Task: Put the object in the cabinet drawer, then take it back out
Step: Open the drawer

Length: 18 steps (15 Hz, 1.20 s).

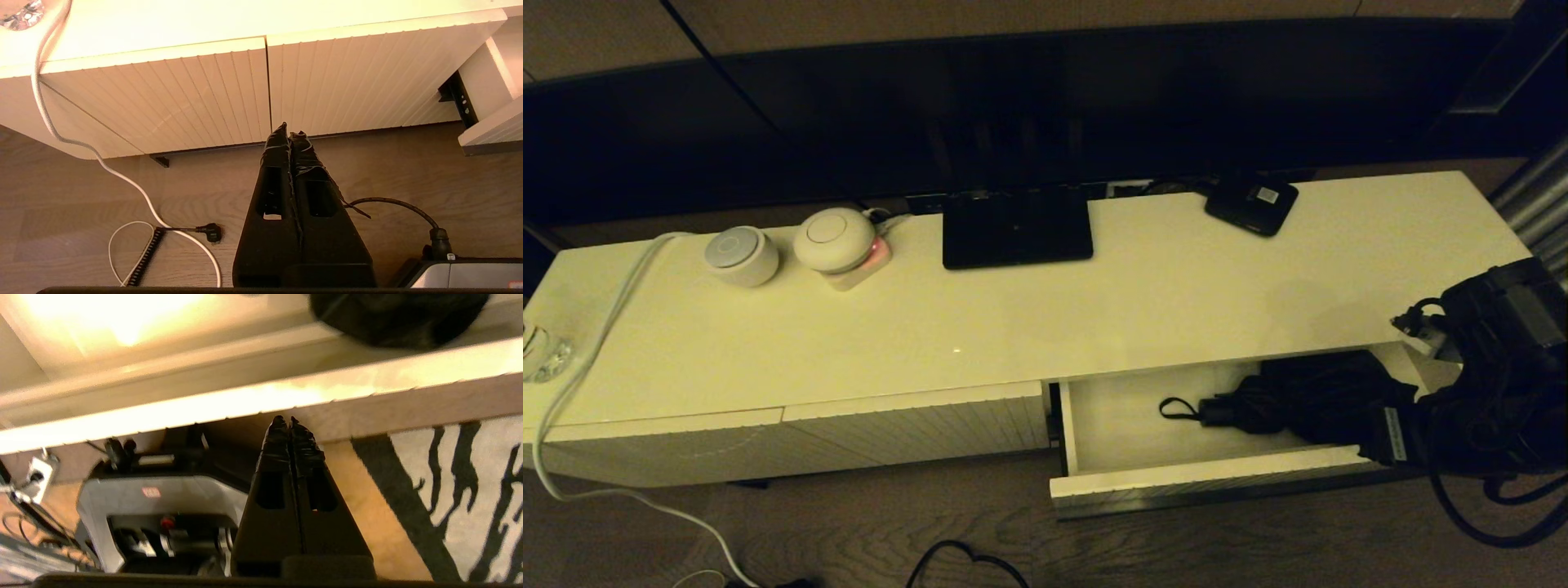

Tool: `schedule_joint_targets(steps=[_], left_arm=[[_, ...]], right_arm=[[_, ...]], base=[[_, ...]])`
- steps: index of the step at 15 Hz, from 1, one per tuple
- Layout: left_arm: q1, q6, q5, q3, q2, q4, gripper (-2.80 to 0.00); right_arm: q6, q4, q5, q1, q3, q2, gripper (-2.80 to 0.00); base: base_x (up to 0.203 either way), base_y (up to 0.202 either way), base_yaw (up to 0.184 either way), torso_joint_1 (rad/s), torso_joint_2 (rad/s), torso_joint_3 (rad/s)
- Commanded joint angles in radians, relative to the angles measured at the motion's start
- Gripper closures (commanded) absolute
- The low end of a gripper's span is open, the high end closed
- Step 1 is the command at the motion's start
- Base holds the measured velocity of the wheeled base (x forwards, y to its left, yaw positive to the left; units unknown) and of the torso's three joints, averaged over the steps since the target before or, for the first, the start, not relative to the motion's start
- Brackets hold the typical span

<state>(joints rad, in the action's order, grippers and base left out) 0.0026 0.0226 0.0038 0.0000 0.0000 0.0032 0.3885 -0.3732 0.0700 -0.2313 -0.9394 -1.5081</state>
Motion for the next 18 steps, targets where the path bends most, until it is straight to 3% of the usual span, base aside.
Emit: schedule_joint_targets(steps=[1, 5, 18], left_arm=[[0.0, 0.0, 0.001, 0.003, 0.0, 0.0, 0.0], [0.0, 0.0, 0.001, 0.003, 0.0, 0.0, 0.0], [0.0, 0.0, 0.001, 0.003, 0.0, 0.0, 0.0]], right_arm=[[0.009, -0.01, -0.001, -0.032, -0.014, -0.056, 0.0], [0.01, -0.004, -0.005, -0.074, -0.051, -0.114, 0.0], [0.004, 0.046, 0.0, -0.072, -0.081, -0.106, 0.0]], base=[[0.0, 0.0, 0.0, 0.0, 0.0, 0.0], [0.0, 0.0, 0.0, 0.0, 0.0, 0.0], [0.0, 0.0, 0.0, 0.0, 0.0, 0.0]])
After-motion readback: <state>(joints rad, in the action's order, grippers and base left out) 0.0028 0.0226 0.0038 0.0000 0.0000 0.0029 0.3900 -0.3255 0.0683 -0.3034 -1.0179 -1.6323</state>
